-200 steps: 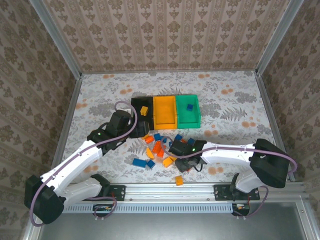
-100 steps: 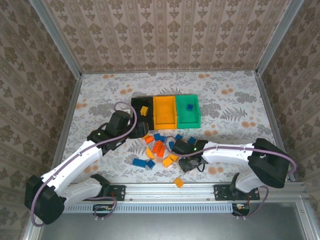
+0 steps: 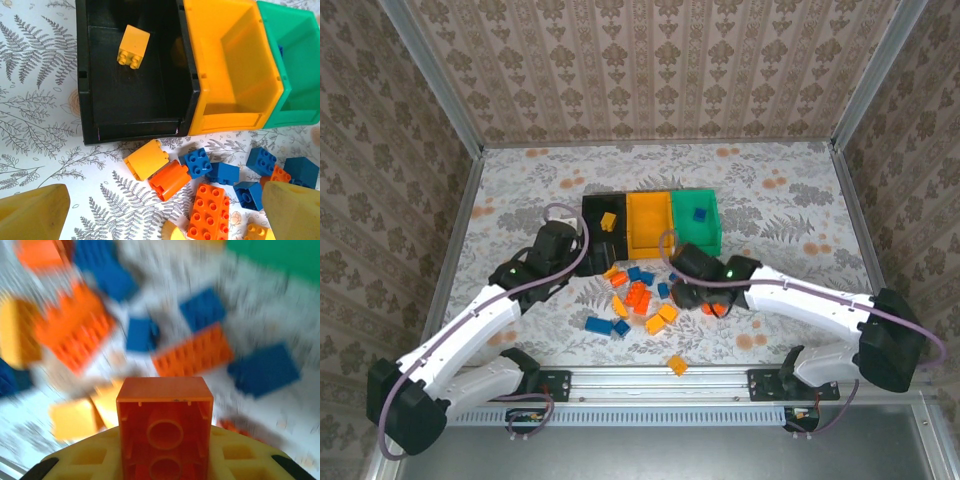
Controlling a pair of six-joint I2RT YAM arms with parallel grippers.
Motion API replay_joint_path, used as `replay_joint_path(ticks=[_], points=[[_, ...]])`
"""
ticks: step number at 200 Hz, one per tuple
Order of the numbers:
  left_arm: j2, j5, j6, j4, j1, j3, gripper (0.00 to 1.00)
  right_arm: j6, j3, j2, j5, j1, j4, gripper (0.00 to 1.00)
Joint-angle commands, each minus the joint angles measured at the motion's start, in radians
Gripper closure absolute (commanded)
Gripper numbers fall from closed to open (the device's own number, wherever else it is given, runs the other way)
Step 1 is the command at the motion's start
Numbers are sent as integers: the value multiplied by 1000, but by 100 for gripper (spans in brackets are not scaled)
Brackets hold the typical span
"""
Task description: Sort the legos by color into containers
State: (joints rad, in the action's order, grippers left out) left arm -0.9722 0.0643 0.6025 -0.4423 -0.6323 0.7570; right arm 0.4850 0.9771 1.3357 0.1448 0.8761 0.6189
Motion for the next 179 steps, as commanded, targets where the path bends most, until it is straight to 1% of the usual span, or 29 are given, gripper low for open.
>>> replay_joint_path(ticks=[1,19,41,75,99,105,120,128,153,179], points=[[33,12,0,-19,9,-22,0,-40,132,84,31,-58,-57,68],[46,13,9,-28,9,-34,0,-40,243,200,35,-109,-112,68],[57,10,18,-39,11,-49,0,-34,379,355,66,-153,-133,67],[89,2,28,-50,13,-66,0,-32,569,556,94,-198,-90,65],[108,0,26,-61,14,-68,0,-25,646,630,91,-216,-53,60],[110,0,25,-65,14,-67,0,-25,657,636,87,-218,-53,57],[114,0,22,-70,14,-65,0,-26,674,639,88,-218,-40,42],[114,0,20,-72,14,-64,0,-25,673,628,88,-218,-38,38],[121,4,16,-75,16,-61,0,-23,609,548,70,-210,-39,29],[138,14,10,-82,27,-57,0,-32,431,390,44,-152,-43,24]])
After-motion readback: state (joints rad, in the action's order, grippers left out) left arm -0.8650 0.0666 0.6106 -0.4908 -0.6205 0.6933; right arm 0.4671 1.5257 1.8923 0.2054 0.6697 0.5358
